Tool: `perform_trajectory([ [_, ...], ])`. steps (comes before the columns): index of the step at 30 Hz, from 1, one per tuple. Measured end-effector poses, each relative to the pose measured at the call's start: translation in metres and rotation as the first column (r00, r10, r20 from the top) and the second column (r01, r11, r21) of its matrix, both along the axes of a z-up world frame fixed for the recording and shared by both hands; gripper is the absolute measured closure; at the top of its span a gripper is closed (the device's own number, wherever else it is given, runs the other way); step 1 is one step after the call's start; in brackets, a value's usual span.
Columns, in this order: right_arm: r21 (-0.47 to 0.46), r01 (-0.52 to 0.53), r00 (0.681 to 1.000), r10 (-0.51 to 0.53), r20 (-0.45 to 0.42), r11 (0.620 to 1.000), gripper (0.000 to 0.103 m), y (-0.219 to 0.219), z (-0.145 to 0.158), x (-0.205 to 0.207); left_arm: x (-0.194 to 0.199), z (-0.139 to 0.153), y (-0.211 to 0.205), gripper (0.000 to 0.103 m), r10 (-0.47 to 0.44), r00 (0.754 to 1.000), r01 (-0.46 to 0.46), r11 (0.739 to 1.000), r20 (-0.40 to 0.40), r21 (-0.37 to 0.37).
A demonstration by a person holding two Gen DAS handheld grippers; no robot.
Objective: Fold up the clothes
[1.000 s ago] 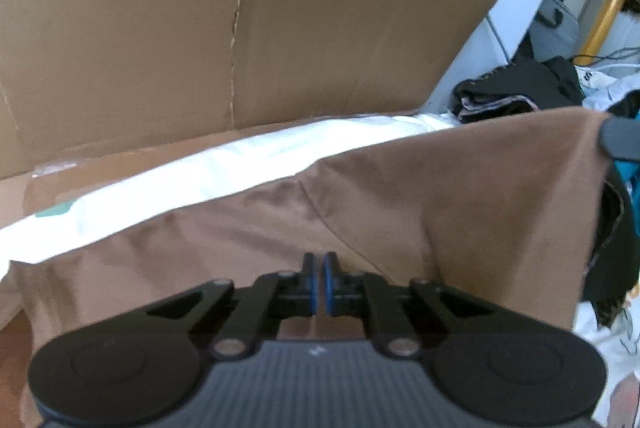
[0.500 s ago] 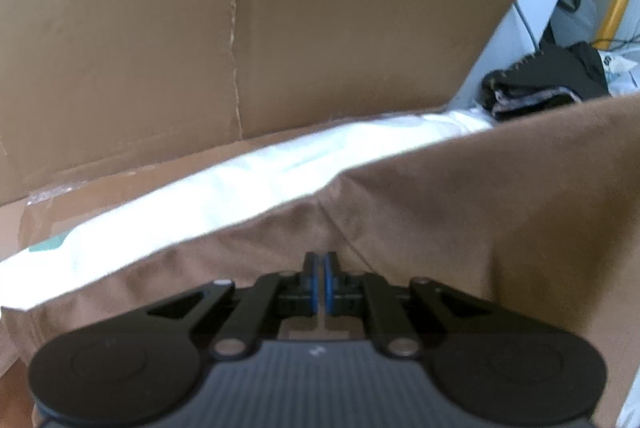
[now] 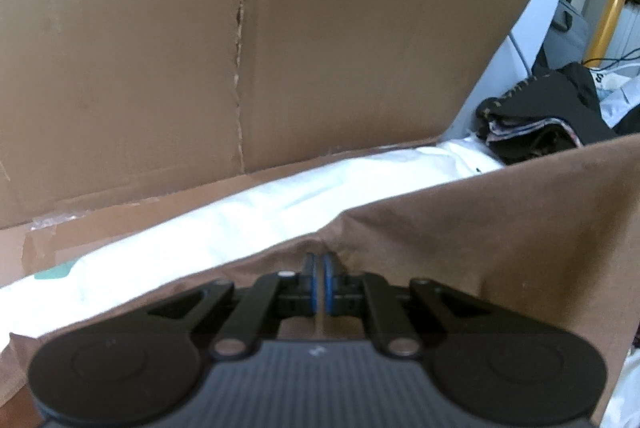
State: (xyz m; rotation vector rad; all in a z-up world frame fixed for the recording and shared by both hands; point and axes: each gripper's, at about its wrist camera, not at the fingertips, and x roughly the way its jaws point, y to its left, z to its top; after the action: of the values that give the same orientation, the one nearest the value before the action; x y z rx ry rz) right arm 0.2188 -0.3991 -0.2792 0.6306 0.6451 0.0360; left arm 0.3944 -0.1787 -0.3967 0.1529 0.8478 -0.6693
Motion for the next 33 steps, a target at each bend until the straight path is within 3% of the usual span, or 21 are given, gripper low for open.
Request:
perform_trajectory([
  [9, 0.019, -0.048, 0.999, 0.048, 0.009, 0.999, 0.103, 0.013, 0.002, 0.002, 0.008, -0.005, -0.009, 0.102, -0.010, 0.999, 0.010, 1.000, 0.036, 0.007],
  [21, 0.025, -0.161, 0.987, 0.160, 0.026, 0.987, 0.103, 0.047, -0.001, 0.018, 0.016, -0.020, -0.014, 0.102, 0.019, 1.000, -0.019, 1.000, -0.022, -0.001],
  [26, 0.032, -0.192, 0.981, 0.192, 0.020, 0.981, 0.103, 0.059, -0.003, 0.026, 0.019, -0.015, 0.004, 0.098, 0.030, 0.998, -0.033, 0.999, -0.061, -0.041],
  [30, 0.037, -0.216, 0.976, 0.215, 0.010, 0.976, 0.103, 0.068, -0.006, 0.031, 0.013, -0.006, 0.042, 0.096, 0.097, 0.988, -0.111, 0.987, -0.120, -0.114],
  [33, 0.041, -0.233, 0.972, 0.233, 0.002, 0.972, 0.103, 0.075, -0.008, 0.036, 0.002, 0.002, 0.075, 0.092, 0.165, 0.967, -0.197, 0.967, -0.194, -0.160],
])
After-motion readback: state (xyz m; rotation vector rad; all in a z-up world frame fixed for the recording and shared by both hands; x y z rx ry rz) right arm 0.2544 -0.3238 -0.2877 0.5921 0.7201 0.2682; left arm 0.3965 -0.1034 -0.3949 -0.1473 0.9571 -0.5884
